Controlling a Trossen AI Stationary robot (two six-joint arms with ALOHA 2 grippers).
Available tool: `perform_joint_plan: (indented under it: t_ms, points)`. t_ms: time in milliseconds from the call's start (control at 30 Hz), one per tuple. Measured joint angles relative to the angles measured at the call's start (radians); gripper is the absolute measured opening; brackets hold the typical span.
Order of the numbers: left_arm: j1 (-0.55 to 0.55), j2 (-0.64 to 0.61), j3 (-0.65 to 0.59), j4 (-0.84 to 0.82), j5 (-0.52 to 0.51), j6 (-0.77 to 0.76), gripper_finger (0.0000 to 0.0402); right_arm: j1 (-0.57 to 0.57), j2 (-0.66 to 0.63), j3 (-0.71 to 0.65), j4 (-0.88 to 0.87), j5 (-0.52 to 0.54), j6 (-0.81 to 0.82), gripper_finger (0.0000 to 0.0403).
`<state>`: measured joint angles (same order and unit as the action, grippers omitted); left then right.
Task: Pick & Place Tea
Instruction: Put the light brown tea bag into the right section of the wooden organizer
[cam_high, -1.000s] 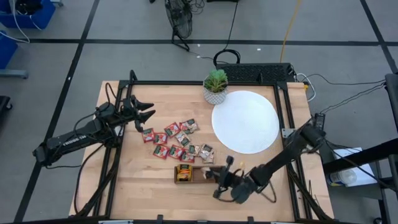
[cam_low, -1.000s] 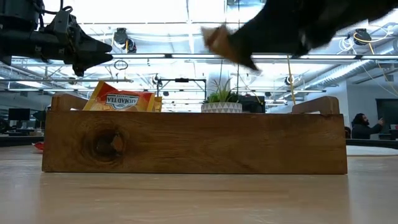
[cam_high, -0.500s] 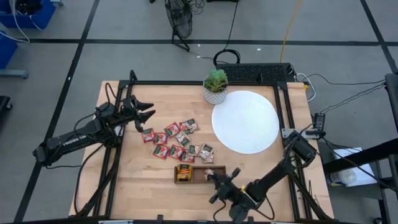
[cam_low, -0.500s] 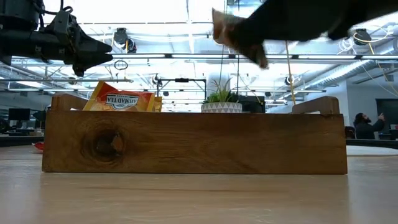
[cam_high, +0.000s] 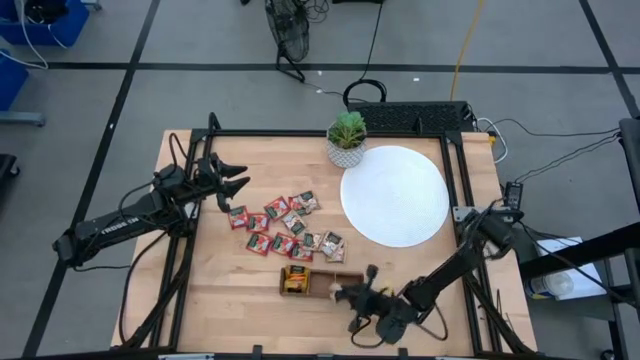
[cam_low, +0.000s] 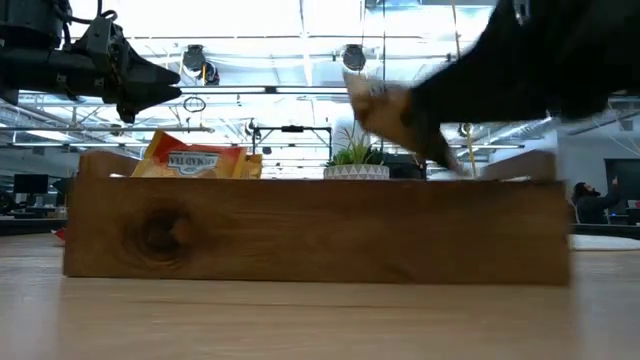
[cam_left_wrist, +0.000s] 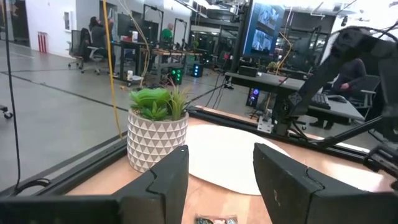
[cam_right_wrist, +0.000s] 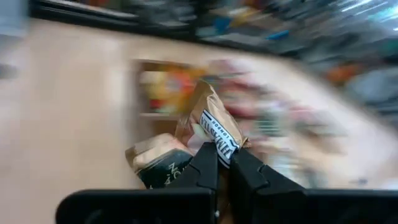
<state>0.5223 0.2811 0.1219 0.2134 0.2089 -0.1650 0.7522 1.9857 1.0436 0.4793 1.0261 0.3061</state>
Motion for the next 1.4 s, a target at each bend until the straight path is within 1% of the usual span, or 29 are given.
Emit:
perform_joint_plan:
  t_ms: [33, 100, 133, 200, 233, 267, 300, 333, 400, 467, 500, 567, 633, 733, 800, 867, 933, 1000, 1067, 1133, 1200, 1267, 1367, 1400]
  points:
    - [0.000, 0.000, 0.000, 0.000, 0.000, 0.000, 0.0182, -0.012, -0.041, -0.016, 0.002, -0.111, 0.017, 0.0003]
    - [0.000, 0.000, 0.000, 0.000, 0.000, 0.000, 0.0182, -0.044, -0.130, -0.051, 0.028, -0.390, 0.028, 0.0003]
    - [0.000, 0.000, 0.000, 0.000, 0.000, 0.000, 0.0182, -0.063, -0.174, -0.072, 0.058, -0.537, 0.015, 0.0003]
    - [0.000, 0.000, 0.000, 0.000, 0.000, 0.000, 0.0182, -0.102, -0.255, -0.110, 0.137, -0.784, 0.002, 0.0003]
    - [0.000, 0.000, 0.000, 0.000, 0.000, 0.000, 0.0182, -0.119, -0.295, -0.125, 0.161, -0.868, -0.007, 0.0003]
    - [0.000, 0.000, 0.000, 0.000, 0.000, 0.000, 0.0182, -0.132, -0.338, -0.136, 0.172, -0.918, -0.014, 0.0003]
    - [0.000, 0.000, 0.000, 0.000, 0.000, 0.000, 0.0182, -0.141, -0.382, -0.141, 0.175, -0.941, -0.027, 0.0003]
    - [0.000, 0.000, 0.000, 0.000, 0.000, 0.000, 0.0182, -0.145, -0.425, -0.141, 0.177, -0.937, -0.048, 0.0003]
    - [0.000, 0.000, 0.000, 0.000, 0.000, 0.000, 0.0182, -0.139, -0.495, -0.126, 0.198, -0.890, -0.113, 0.0004]
    - [0.000, 0.000, 0.000, 0.000, 0.000, 0.000, 0.0182, -0.111, -0.525, -0.076, 0.212, -0.874, -0.188, 0.0004]
    - [0.000, 0.000, 0.000, 0.000, 0.000, 0.000, 0.0182, -0.089, -0.529, -0.039, 0.181, -0.874, -0.227, 0.0004]
    - [0.000, 0.000, 0.000, 0.000, 0.000, 0.000, 0.0182, -0.041, -0.515, 0.063, 0.030, -0.863, -0.276, 0.0003]
    - [0.000, 0.000, 0.000, 0.000, 0.000, 0.000, 0.0182, -0.009, -0.456, 0.181, -0.130, -0.817, -0.269, 0.0003]
    - [0.000, 0.000, 0.000, 0.000, 0.000, 0.000, 0.0182, 0.003, -0.329, 0.324, -0.345, -0.796, -0.178, 0.0003]
    - [0.000, 0.000, 0.000, -0.001, 0.000, 0.000, 0.0182, -0.008, -0.235, 0.381, -0.431, -0.822, -0.080, 0.0003]
    - [0.000, 0.000, 0.000, 0.000, 0.000, 0.000, 0.0182, -0.024, -0.153, 0.392, -0.472, -0.872, 0.034, 0.0003]
    - [0.000, 0.000, 0.000, 0.000, 0.000, 0.000, 0.0182, -0.041, -0.083, 0.389, -0.470, -0.920, 0.148, 0.0003]
    - [0.000, 0.000, 0.000, 0.000, 0.000, 0.000, 0.0182, -0.048, -0.034, 0.373, -0.477, -0.926, 0.239, 0.0003]
    - [0.000, 0.000, 0.000, 0.000, 0.000, 0.000, 0.0182, -0.052, -0.003, 0.363, -0.487, -0.927, 0.296, 0.0003]
    - [0.000, 0.000, 0.000, 0.000, 0.000, 0.000, 0.0182, -0.051, 0.000, 0.356, -0.543, -0.908, 0.338, 0.0003]
    - [0.000, 0.000, 0.000, 0.000, 0.000, 0.000, 0.0182, -0.050, -0.006, 0.357, -0.615, -0.840, 0.383, 0.0003]
    - [0.000, 0.000, 0.000, 0.000, 0.000, 0.000, 0.0182, -0.047, -0.014, 0.357, -0.723, -0.788, 0.428, 0.0003]
    - [0.000, 0.000, 0.000, 0.000, 0.000, 0.000, 0.0182, -0.044, -0.010, 0.356, -0.832, -0.738, 0.503, 0.0003]
    - [0.000, 0.000, 0.000, 0.000, 0.000, 0.000, 0.0182, -0.044, -0.011, 0.356, -0.856, -0.736, 0.520, 0.0003]
